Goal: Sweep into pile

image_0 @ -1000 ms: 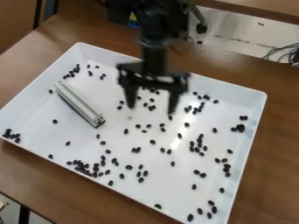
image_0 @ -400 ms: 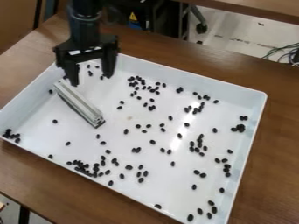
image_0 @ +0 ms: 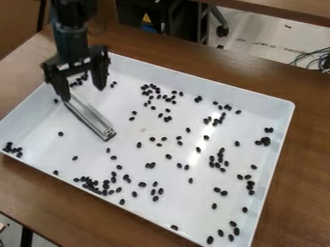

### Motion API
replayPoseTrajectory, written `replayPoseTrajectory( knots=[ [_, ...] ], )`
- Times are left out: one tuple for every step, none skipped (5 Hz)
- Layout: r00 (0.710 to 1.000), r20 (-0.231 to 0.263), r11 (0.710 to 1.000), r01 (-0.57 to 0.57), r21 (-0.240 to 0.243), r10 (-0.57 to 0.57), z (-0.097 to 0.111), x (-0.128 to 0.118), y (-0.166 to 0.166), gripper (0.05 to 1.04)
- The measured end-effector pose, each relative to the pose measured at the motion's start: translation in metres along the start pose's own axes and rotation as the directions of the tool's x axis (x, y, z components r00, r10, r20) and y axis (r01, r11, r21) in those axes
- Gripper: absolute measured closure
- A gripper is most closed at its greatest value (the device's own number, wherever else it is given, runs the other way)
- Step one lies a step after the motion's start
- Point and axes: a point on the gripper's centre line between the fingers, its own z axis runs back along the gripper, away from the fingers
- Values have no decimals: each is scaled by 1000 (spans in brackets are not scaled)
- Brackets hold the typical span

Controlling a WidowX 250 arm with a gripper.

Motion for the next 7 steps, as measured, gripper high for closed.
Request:
replayPoseTrajectory(
  knots=[
    [1000,5,1000,5,9,-5,-6,-1,3,84],
    [1000,-26,1000,13,-23,-14,-19,-3,3,84],
    [999,-34,1000,8,-13,-9,-28,-2,5,84],
    [999,-46,1000,12,-26,-13,-34,-8,6,127],
    [999,-35,999,15,-39,-16,-39,-9,7,435],
    [1000,-21,998,14,-55,-15,-40,-10,8,700],
    [999,-17,997,35,-64,-37,-35,-12,10,719]
  ],
)
